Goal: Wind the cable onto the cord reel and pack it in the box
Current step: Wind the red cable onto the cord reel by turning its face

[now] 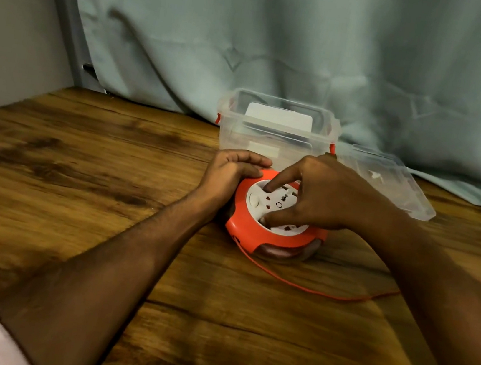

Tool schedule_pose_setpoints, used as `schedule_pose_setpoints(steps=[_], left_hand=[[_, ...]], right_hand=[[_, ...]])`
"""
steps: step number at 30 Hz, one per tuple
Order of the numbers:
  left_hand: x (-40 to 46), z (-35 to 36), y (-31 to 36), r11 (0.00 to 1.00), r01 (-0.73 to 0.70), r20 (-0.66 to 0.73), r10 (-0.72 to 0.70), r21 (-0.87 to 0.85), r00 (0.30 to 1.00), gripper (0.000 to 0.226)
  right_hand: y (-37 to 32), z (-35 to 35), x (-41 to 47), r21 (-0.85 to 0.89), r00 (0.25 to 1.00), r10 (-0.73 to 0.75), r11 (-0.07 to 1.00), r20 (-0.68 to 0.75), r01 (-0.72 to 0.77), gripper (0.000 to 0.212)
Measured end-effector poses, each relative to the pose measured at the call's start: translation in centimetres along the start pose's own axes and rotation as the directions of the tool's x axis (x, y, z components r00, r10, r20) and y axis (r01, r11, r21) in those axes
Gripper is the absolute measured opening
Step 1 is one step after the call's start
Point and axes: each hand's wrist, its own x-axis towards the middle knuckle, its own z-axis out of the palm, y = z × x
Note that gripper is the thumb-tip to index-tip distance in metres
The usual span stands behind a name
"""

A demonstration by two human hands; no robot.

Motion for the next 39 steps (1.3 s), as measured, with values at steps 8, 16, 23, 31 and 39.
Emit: schedule_pose_setpoints(steps=[8,16,23,31,39], left_hand=[[-0.1,-0.1,0.1,1.000,0.000,0.001,0.000,0.024,1.000,0.030],[-0.1,0.1,0.2,1.000,0.004,-0.030,-0.004,0.002,1.000,0.031],[0.0,0.0,0.1,1.000,0.027,-0.030,-0.027,-0.008,0.999,0.031],[-0.2,0.1,0.3,1.000,0.015,-0.020,-0.015,-0.009,1.000,0.031],[-0.3,0.1,0.4,1.000,0.013,-0.002,-0.013,-0.009,1.000,0.032]], right_hand=[[-0.2,1.3,0.2,0.090,0.985,0.172,0.981,-0.013,-0.170,0.075],[1.6,-1.8,0.0,0.007,0.986,-0.149,0.989,0.077,0.148,0.038],[1.8,-0.8,0.1,0.245,0.942,-0.260,0.947,0.212,0.207,0.055],[1.1,-0.4,-0.1,0.225,0.944,-0.232,0.958,0.235,0.179,0.077],[0.6,-0.7,-0.4,0.109,0.962,-0.164,0.984,0.219,0.143,0.066]])
